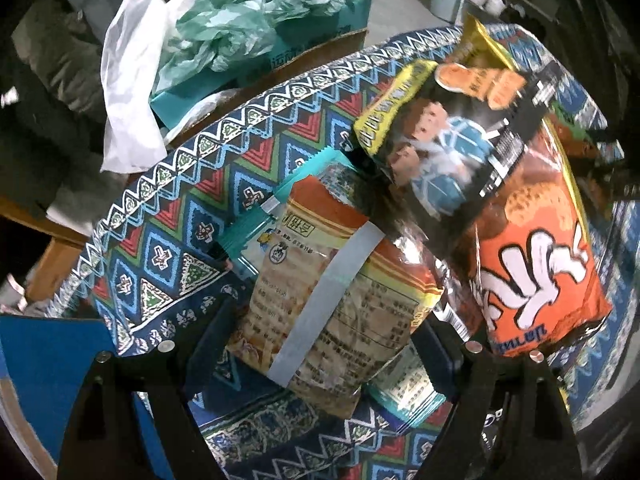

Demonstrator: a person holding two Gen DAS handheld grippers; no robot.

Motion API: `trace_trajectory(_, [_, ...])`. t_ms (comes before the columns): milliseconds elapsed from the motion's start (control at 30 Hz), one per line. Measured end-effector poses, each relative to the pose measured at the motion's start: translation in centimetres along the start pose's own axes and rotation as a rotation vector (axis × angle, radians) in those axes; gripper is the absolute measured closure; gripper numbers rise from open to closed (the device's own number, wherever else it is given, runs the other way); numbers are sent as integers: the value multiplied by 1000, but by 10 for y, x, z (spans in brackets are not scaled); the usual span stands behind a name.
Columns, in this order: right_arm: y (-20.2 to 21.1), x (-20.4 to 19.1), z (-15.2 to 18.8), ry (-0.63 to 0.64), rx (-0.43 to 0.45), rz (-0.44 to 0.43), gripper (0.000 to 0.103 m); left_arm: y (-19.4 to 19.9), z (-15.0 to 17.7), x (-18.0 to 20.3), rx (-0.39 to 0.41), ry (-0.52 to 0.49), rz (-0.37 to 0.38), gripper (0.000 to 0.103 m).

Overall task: Organize snacks
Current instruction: 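Grasp the clear noodle pack with the left tool while the right tool grasps the orange-green bag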

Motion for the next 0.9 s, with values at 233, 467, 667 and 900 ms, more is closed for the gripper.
trace_trajectory(233, [-9, 4, 11, -23, -6, -3, 49, 3, -2, -4, 37, 41, 34, 39])
trace_trajectory(467, [3, -9, 19, -51, 26, -6, 66, 12, 8, 1, 34, 49, 36, 53])
trace_trajectory(667, [11, -27, 27, -39, 33, 17, 67, 24, 23, 3, 39, 89, 14, 57])
trace_trajectory(900, [36, -32, 34, -101, 67, 2, 67, 43, 44, 1, 65, 198, 19, 57])
Point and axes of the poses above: each gripper's, at about its wrist camera, not at the fingertips, and y roughly against the way its jaws point, x to its right, z to its underside, the point moved 8 cm from there along -y, roughly the way its jaws point, and after that the axes turned 5 degrees about -y, right-handed, at the moved point
